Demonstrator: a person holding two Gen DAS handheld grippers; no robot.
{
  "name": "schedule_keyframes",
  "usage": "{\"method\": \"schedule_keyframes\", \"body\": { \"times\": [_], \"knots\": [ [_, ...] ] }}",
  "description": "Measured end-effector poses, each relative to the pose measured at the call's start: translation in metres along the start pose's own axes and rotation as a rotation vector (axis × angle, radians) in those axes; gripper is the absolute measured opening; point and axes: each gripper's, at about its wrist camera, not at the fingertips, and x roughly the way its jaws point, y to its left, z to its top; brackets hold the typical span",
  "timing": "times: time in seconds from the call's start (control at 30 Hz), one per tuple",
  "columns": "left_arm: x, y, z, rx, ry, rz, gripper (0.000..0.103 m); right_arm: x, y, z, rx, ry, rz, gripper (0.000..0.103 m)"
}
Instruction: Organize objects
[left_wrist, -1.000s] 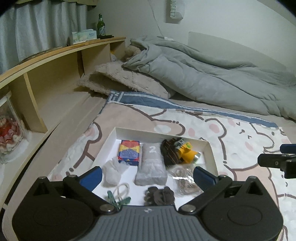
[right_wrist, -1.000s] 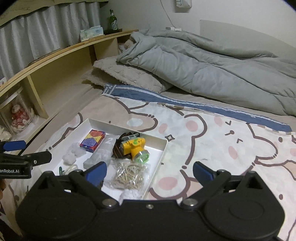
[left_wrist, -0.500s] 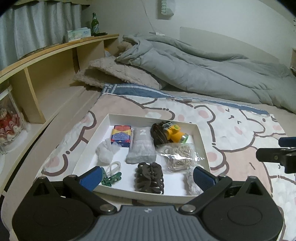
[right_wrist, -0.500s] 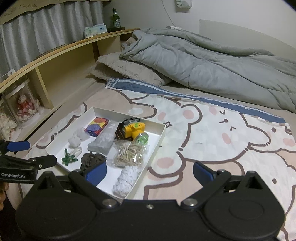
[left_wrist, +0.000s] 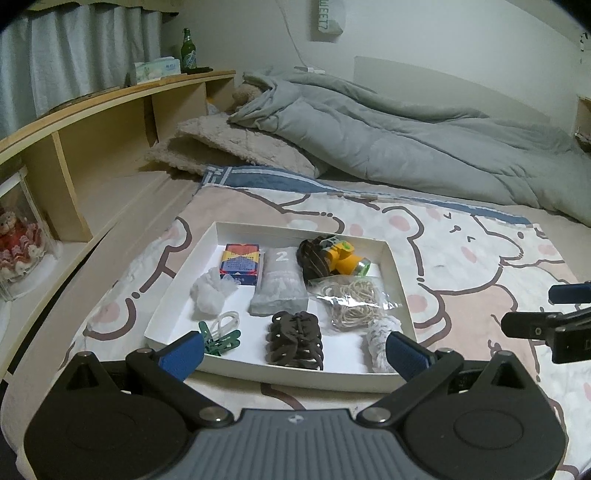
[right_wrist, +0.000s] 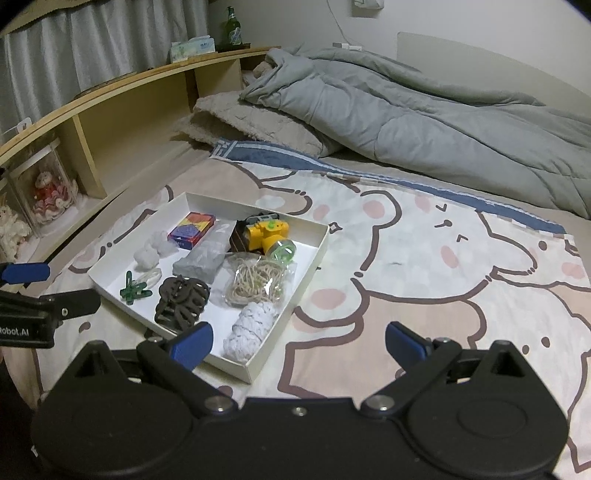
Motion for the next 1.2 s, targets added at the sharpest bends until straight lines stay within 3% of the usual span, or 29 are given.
{"method": "schedule_keyframes", "body": {
  "times": [1.2],
  "knots": [
    [0.002,-0.0039,-0.0044,0.011,0.01,-0.016,0.103,-0.0008,-0.0027,-0.002,0.013,0.015,-0.003,0.101]
  ]
}}
